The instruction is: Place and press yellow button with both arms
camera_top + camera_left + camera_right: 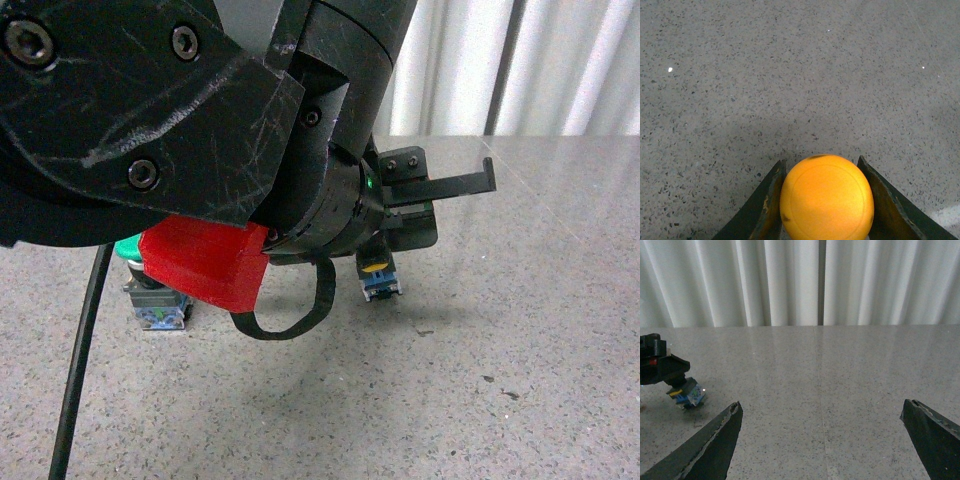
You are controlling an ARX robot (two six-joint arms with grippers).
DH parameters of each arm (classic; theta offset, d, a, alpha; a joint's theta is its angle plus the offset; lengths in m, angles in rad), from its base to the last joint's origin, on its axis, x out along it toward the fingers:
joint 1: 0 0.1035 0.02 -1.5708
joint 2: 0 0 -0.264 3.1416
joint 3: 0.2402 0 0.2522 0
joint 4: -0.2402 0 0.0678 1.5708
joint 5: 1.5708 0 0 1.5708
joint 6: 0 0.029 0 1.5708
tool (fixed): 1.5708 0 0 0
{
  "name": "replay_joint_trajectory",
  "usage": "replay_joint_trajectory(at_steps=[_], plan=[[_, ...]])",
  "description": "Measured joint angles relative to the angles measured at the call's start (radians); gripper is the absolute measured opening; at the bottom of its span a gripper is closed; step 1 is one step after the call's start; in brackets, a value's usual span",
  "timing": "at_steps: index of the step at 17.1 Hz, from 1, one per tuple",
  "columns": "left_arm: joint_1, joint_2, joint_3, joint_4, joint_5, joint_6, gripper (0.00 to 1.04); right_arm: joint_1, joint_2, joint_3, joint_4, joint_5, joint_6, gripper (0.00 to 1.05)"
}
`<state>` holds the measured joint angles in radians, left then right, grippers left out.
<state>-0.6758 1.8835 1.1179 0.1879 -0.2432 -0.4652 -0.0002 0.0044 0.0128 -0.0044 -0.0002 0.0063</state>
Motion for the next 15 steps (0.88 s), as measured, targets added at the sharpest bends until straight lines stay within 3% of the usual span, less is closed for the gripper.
replay_joint_trajectory(at_steps=[1, 3, 4, 10, 15], plan=[[-0.002, 0.001, 0.001, 0.000, 0.000, 0.002, 0.51, 0.000, 0.000, 0.000, 0.000, 0.000, 0.000, 0.98], [-0.005, 0.001, 0.014, 0.010, -0.001, 0.018, 0.91, 0.000, 0.000, 0.000, 0.000, 0.000, 0.000, 0.98], [-0.005, -0.002, 0.016, 0.013, -0.006, 0.030, 1.00, 0.000, 0.000, 0.000, 0.000, 0.000, 0.000, 0.98], [0.048, -0.245, -0.055, 0.124, -0.095, 0.192, 0.98, 0.000, 0.000, 0.000, 0.000, 0.000, 0.000, 0.98], [0.232, -0.650, -0.254, 0.172, -0.159, 0.480, 0.98, 0.000, 0.000, 0.000, 0.000, 0.000, 0.000, 0.98]])
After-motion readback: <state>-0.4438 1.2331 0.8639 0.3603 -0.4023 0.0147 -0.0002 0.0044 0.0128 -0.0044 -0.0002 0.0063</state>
